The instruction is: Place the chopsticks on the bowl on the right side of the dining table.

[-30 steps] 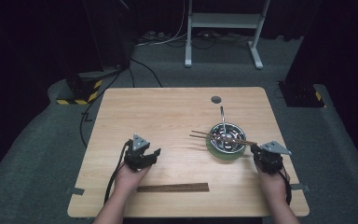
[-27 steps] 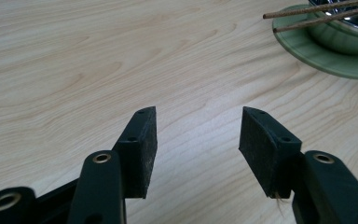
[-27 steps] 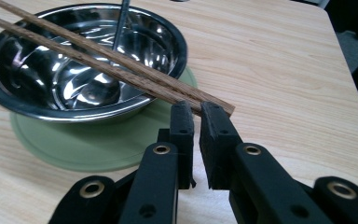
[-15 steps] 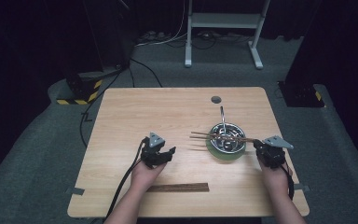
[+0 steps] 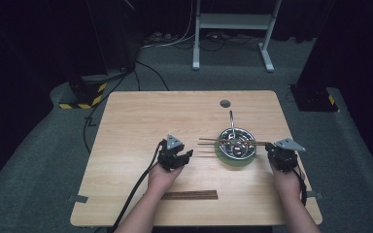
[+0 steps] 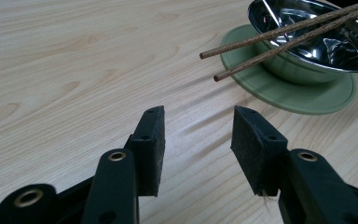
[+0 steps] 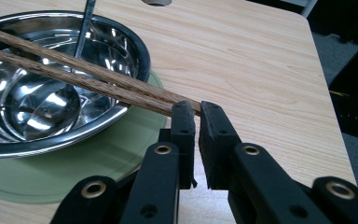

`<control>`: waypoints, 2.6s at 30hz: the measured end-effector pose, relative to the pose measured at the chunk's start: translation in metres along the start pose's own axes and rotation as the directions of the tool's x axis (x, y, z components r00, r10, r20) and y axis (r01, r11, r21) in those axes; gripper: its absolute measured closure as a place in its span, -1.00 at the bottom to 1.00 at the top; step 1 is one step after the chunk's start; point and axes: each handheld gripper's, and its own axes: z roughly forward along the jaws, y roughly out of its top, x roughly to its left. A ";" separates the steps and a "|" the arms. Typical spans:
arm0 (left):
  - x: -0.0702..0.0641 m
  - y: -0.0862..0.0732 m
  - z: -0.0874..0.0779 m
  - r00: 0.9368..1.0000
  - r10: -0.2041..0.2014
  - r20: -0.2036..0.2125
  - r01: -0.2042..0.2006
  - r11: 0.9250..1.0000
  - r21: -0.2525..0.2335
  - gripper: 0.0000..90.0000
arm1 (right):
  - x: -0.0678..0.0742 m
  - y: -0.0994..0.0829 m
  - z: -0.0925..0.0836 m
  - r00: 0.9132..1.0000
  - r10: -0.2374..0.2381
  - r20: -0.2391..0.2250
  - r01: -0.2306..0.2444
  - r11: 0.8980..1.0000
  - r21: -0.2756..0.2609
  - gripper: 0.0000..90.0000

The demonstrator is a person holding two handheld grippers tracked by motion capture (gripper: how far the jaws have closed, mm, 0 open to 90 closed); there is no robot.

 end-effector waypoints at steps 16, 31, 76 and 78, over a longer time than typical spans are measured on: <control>-0.013 -0.007 0.021 1.000 0.025 0.009 -0.025 1.000 0.013 0.34 | -0.008 -0.003 0.001 1.000 -0.002 0.012 0.002 1.000 0.008 0.85; -0.018 -0.007 0.028 1.000 0.000 0.004 0.000 1.000 -0.005 0.62 | 0.008 -0.009 -0.002 0.998 -0.032 0.055 0.037 0.996 -0.084 0.84; -0.022 -0.003 0.043 0.999 0.011 -0.046 -0.011 1.000 -0.008 0.84 | 0.001 -0.016 0.007 0.999 0.003 0.041 0.000 0.998 -0.070 0.81; -0.022 -0.003 0.044 0.999 0.018 -0.044 -0.019 1.000 -0.007 0.86 | 0.000 -0.016 0.007 0.999 0.004 0.042 -0.001 0.997 -0.074 0.81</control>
